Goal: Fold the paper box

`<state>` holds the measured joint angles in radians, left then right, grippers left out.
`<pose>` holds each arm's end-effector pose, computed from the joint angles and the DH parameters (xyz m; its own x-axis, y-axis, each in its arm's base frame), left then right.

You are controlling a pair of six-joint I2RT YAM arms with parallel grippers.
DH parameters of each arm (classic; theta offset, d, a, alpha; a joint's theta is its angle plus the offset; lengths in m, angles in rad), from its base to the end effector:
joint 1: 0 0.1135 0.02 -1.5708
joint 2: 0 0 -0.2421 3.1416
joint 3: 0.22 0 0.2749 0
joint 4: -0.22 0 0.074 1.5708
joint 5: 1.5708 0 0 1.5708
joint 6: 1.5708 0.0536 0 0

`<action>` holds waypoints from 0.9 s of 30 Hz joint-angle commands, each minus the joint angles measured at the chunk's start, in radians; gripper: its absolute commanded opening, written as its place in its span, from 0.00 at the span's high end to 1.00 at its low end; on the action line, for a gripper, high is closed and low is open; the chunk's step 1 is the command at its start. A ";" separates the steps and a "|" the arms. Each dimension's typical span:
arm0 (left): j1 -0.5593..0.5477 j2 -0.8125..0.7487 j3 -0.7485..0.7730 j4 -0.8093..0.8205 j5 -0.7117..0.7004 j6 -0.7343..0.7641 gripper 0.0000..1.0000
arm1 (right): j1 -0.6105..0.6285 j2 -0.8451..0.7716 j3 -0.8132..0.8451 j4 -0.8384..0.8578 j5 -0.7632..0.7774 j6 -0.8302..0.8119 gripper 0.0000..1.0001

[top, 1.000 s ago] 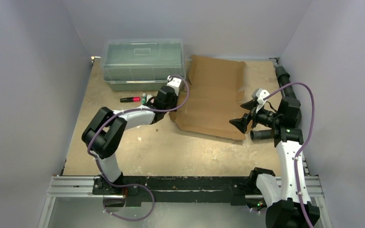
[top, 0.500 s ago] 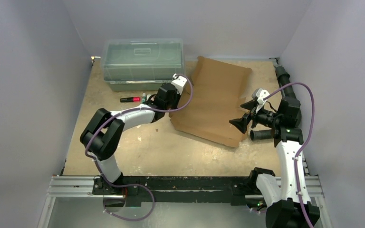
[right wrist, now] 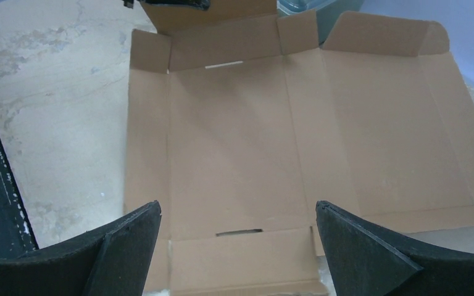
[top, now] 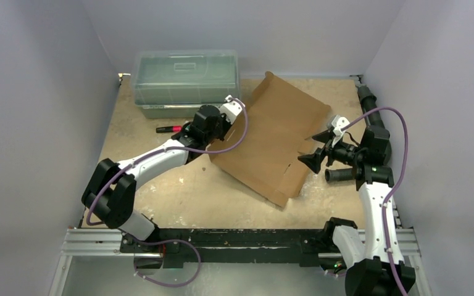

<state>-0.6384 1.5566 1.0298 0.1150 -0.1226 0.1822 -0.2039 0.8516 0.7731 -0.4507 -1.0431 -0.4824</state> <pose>0.3213 -0.2302 0.2216 -0.2252 0.3911 -0.8924 0.5514 0.8063 0.2142 0.2247 0.0008 0.2834 -0.1465 -0.2082 -0.9670 -0.7860 0.6181 -0.0141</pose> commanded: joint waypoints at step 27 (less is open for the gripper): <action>-0.007 -0.342 -0.112 -0.132 0.152 0.293 1.00 | 0.256 0.891 1.032 -0.586 0.101 -0.961 0.01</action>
<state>-0.6422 1.2514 0.9024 -0.0509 -0.0006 0.4461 -0.0082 1.6756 1.6325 -0.9546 -0.9333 -1.3136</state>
